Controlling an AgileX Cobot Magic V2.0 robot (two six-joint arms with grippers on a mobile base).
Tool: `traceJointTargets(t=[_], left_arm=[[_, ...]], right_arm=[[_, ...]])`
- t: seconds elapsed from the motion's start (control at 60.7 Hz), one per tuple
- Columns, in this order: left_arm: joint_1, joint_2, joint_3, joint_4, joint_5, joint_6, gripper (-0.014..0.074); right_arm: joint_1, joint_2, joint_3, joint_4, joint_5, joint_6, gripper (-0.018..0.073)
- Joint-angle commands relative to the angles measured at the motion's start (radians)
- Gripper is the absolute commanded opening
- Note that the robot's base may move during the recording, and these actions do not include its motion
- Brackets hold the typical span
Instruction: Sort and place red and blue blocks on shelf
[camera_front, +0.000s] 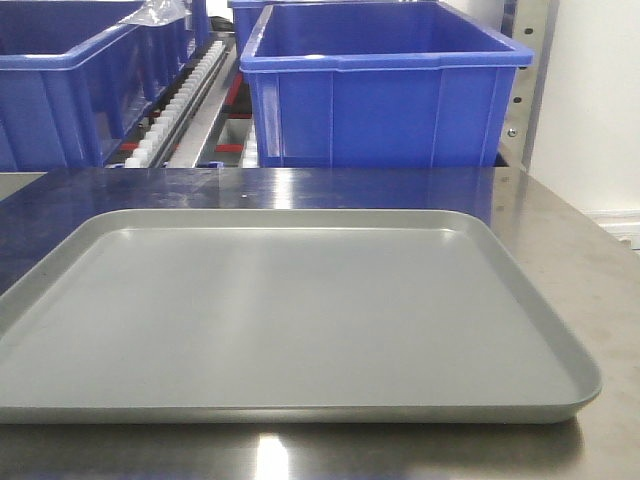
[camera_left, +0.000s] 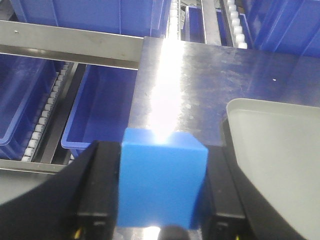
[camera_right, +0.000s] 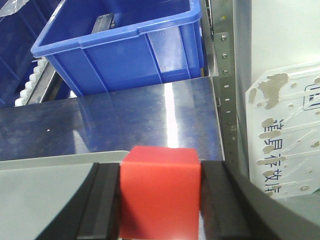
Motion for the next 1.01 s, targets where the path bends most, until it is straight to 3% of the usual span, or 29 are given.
traceJointTargets(t=[0.0, 0.989], left_arm=[[-0.002, 0.006, -0.027, 0.010, -0.072, -0.003, 0.0133], [-0.002, 0.006, -0.027, 0.010, -0.072, -0.003, 0.0133]], right_arm=[[-0.004, -0.002, -0.027, -0.003, -0.092, -0.009, 0.0055], [-0.004, -0.002, -0.027, -0.003, -0.092, -0.009, 0.0055]])
